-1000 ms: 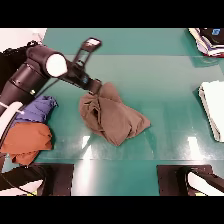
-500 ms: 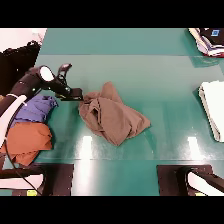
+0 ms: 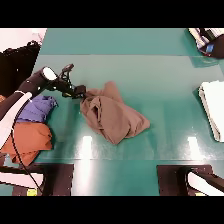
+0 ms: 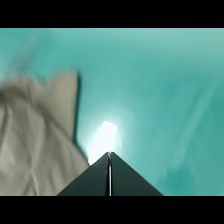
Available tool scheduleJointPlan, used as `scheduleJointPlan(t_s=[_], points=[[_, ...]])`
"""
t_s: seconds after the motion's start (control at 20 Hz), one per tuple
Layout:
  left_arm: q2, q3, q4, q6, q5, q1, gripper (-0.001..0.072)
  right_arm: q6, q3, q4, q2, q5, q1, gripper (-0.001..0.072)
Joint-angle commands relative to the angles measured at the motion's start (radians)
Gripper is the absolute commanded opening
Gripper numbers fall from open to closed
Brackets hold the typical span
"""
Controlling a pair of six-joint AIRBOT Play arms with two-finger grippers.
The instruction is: Fold the shirts.
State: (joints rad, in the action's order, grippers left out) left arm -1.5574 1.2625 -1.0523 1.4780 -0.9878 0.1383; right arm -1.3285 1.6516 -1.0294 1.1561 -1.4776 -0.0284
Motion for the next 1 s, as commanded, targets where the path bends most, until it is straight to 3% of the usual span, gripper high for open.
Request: scheduleJointPlan(t_s=[0.0,0.05,0.1,0.35,0.5,0.65,0.75,0.8,0.85,0.9,0.95], points=[[0.009,0.108,-0.022,-0.033,-0.049,-0.001,0.0023,-0.036,-0.208,-0.077,0.002,-0.091,0.000,0.0068],[0.009,0.132,-0.022,-0.048,-0.063,-0.001,0.0023,-0.036,-0.317,-0.057,0.002,-0.089,-0.002,0.0291],[0.009,0.148,-0.021,-0.047,-0.073,-0.001,0.0023,-0.035,-0.437,-0.024,0.002,-0.063,-0.003,0.0459],[0.008,0.152,-0.021,-0.047,-0.077,-0.001,0.0023,0.085,-0.950,0.260,0.002,0.231,-0.016,0.0452],[0.008,0.152,-0.021,-0.046,-0.076,-0.001,0.0023,0.153,-1.049,0.385,0.029,0.324,-0.079,0.0451],[0.008,0.152,-0.021,-0.046,-0.084,-0.001,0.0023,0.172,-1.015,0.393,0.117,0.373,-0.182,0.0451],[0.008,0.152,-0.021,-0.046,-0.098,-0.001,0.0023,0.179,-0.954,0.387,0.180,0.380,-0.240,0.0419],[0.008,0.152,-0.022,-0.046,-0.106,-0.001,0.0023,0.179,-0.921,0.364,0.205,0.377,-0.263,0.0299],[0.009,0.153,-0.026,-0.046,-0.114,-0.001,0.0023,0.179,-0.893,0.337,0.219,0.375,-0.278,0.0130],[0.011,0.156,-0.031,-0.046,-0.123,-0.001,0.0023,0.179,-0.864,0.307,0.222,0.371,-0.286,0.0019],[0.015,0.169,-0.048,-0.045,-0.136,-0.001,0.0023,0.178,-0.836,0.285,0.215,0.361,-0.285,0.0018]])
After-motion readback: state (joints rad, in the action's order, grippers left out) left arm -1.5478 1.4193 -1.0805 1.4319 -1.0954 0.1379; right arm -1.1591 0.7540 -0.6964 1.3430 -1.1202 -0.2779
